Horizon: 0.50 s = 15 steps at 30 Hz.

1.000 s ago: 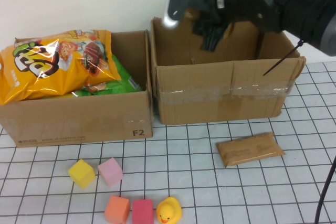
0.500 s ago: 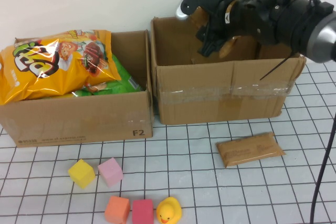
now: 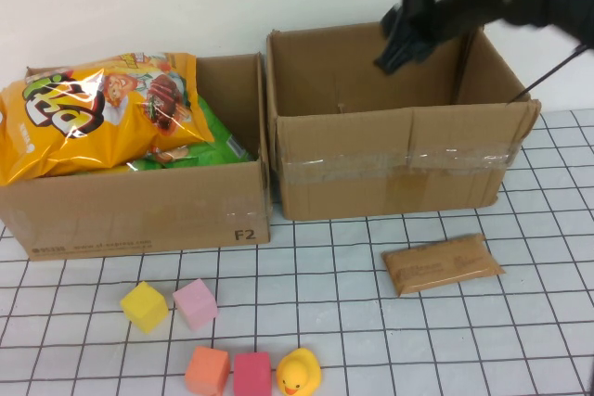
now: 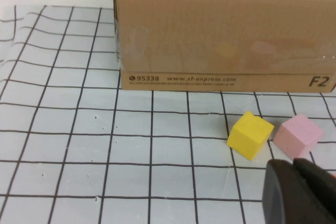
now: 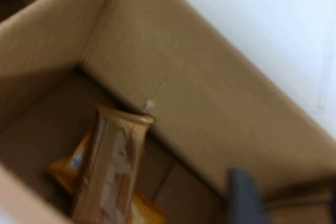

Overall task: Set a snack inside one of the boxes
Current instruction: Place the biscuit in the biscuit box, then pick up the biscuit

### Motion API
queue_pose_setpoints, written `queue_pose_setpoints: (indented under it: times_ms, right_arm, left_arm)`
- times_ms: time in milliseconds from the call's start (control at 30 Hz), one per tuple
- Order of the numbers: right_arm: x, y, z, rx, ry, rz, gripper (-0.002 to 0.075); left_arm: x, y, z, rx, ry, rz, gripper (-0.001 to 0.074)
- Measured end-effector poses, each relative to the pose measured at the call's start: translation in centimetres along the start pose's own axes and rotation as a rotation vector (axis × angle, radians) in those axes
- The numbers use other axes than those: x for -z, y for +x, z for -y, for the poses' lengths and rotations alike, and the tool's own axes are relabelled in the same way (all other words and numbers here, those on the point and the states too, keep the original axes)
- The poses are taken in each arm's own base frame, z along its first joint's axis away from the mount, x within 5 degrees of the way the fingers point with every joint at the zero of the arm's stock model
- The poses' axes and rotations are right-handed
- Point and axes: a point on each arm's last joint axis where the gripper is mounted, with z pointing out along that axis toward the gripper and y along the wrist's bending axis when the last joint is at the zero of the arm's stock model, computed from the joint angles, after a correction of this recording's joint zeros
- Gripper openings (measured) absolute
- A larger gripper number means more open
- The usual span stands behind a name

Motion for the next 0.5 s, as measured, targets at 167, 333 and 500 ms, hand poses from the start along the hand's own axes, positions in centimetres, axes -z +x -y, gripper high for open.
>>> queue_pose_setpoints:
  times_ms: [167,333,500]
  right_arm:
    - [4.3,-0.7,0.8,0.012,-0.058,-0.001,0.0063]
    - [7.9,-0.5,0.1,0.122,-0.202,0.020,0.0006]
    - [9.3,1.9,-1.8,0.379,-0.325,0.029,0.0000]
  left_arm:
    - [0.0,0.0,0.0,0.004,0.003,-0.002,-0.0001]
    - [0.0,0.0,0.1,0.007,0.006,-0.002,-0.0001]
    - [0.0,0.0,0.1,0.009,0.008,-0.004,-0.0001]
